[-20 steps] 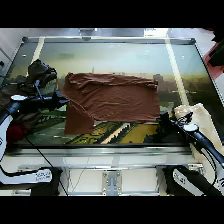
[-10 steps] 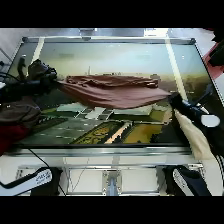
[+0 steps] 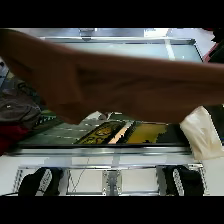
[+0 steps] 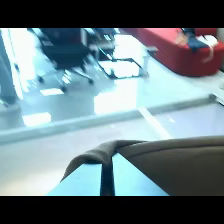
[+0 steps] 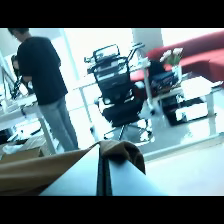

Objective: Fold the shirts.

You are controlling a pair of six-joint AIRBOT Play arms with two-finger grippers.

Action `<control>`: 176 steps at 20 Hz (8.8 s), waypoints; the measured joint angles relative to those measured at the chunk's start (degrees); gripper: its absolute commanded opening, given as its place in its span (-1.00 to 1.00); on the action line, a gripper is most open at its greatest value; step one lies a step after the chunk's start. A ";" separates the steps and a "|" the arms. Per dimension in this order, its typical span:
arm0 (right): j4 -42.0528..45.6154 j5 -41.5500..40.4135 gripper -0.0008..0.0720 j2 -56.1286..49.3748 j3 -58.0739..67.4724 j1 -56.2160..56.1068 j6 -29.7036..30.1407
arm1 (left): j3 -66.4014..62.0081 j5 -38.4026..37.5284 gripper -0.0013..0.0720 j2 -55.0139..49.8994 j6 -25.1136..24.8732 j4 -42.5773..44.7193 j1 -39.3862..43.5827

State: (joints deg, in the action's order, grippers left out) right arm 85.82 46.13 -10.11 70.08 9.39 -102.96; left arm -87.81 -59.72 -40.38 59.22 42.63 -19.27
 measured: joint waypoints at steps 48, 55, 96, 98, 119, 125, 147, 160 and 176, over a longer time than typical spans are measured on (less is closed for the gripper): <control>-14.38 -15.93 -0.90 -68.08 -14.60 -7.67 16.00 | 8.17 5.77 -0.92 -55.52 16.26 28.59 18.99; -14.84 -11.30 -0.02 -69.44 -11.93 -6.47 16.00 | 3.32 3.19 0.93 -55.63 16.50 27.21 16.98; -16.22 17.86 0.14 -43.67 -16.22 7.19 17.33 | 58.25 -0.33 -0.92 -24.00 15.80 -1.90 10.71; -19.28 18.86 0.14 -43.54 -24.28 9.35 16.17 | 56.39 -2.23 -0.92 -24.00 14.03 -3.61 10.78; -34.45 2.10 -0.87 -51.63 -45.11 13.79 18.38 | 52.70 -6.51 -0.92 -23.96 9.79 -8.35 10.78; -43.43 4.72 -0.89 -47.43 -44.59 13.88 25.59 | 49.70 -8.02 -0.93 -22.60 8.72 -10.34 10.71; -35.54 -1.51 -0.90 -59.36 -23.78 5.05 23.23 | 33.90 0.74 -0.94 -27.61 24.02 21.00 14.62; -33.75 -12.83 -0.90 -71.41 -16.15 1.97 22.77 | 18.78 16.26 -0.93 -46.69 31.89 29.97 21.94; -27.50 -6.19 0.30 -72.94 -13.25 4.04 20.44 | 12.13 24.33 0.81 -49.13 27.91 27.06 22.10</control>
State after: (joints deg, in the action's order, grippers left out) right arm 58.33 39.94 -83.05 56.84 13.43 -82.52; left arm -75.68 -35.40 -89.52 87.13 69.69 2.83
